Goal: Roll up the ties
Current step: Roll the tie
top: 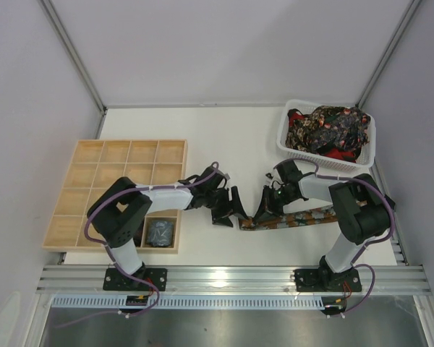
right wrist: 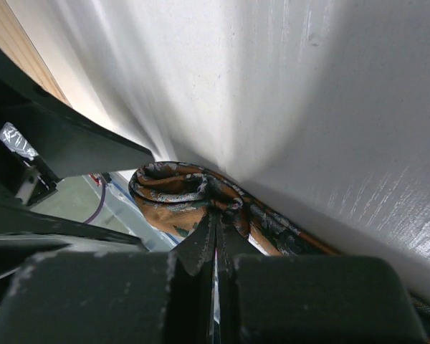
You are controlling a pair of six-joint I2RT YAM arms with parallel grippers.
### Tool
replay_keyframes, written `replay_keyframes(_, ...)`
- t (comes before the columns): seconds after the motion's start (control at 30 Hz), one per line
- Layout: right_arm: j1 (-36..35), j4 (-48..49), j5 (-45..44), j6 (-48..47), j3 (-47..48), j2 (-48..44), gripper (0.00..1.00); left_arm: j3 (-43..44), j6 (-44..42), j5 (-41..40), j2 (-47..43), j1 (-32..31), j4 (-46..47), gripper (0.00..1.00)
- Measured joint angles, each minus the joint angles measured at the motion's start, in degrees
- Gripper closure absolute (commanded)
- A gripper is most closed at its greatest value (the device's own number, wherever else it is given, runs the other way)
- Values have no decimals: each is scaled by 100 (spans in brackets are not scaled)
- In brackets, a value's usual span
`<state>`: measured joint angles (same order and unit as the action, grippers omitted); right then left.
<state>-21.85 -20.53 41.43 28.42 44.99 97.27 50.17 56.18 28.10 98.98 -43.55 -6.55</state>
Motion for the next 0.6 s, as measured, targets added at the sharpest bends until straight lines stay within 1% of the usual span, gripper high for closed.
replay_keyframes(0.07,0,2,-2,0,-2,0,100,26,111,-26,96,-96,-2,33)
replay_keyframes(0.1,0,4,0,0,-2,0,100,48,142,-37,142,-120,-20,39)
replay_keyframes(0.17,0,9,0,0,-4,0,100,151,197,-50,269,-203,-48,46)
replay_keyframes(0.37,0,22,-4,0,-15,-11,100,267,232,-90,402,-245,-7,52)
replay_keyframes(0.47,-4,24,-4,-2,-13,-11,100,267,229,-92,413,-245,15,63)
replay_keyframes(0.5,-7,24,-7,-2,-13,-11,100,267,227,-94,420,-245,28,73)
replay_keyframes(0.6,-37,31,-20,-2,-13,-11,100,267,186,-109,424,-245,39,85)
